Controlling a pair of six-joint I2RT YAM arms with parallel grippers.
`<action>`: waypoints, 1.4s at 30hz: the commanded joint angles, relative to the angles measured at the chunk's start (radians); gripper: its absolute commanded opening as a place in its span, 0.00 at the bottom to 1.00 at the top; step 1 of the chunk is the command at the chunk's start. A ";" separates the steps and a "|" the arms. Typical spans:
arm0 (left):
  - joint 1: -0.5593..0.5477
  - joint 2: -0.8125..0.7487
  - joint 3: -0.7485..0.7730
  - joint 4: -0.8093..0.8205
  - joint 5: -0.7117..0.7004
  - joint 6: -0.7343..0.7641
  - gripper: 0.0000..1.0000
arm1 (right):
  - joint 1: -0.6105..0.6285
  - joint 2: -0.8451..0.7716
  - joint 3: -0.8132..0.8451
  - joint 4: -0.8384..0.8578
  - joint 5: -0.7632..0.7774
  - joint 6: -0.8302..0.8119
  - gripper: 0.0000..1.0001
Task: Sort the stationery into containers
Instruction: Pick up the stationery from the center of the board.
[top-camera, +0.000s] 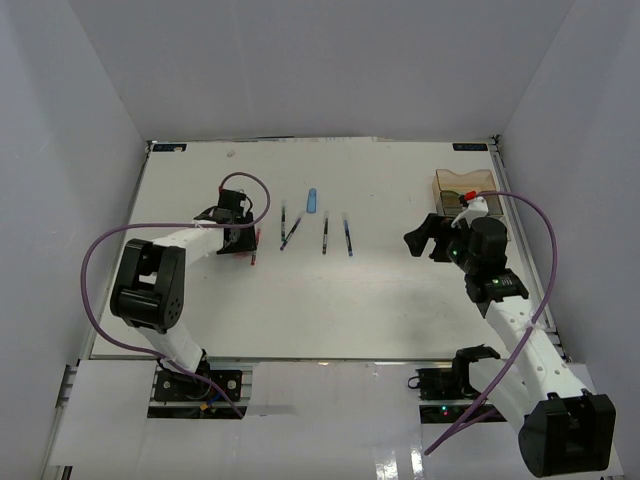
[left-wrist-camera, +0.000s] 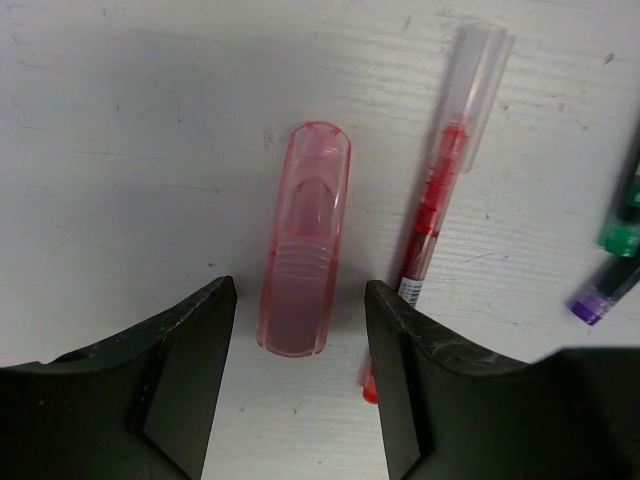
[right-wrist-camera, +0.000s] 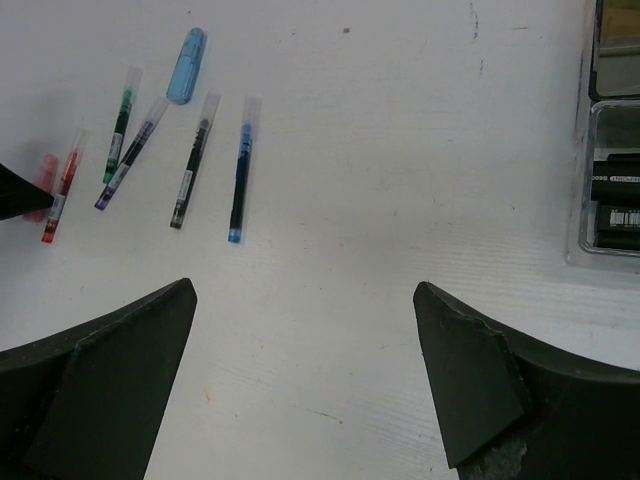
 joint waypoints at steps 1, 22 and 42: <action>0.002 0.019 0.018 -0.019 -0.028 0.010 0.65 | 0.005 -0.021 -0.013 0.022 -0.022 -0.012 0.96; -0.041 -0.223 -0.041 0.031 0.236 0.127 0.33 | 0.267 0.096 0.137 0.002 -0.074 0.031 0.95; -0.219 -0.573 -0.211 0.154 0.647 0.522 0.33 | 0.593 0.631 0.640 -0.024 -0.099 0.164 0.87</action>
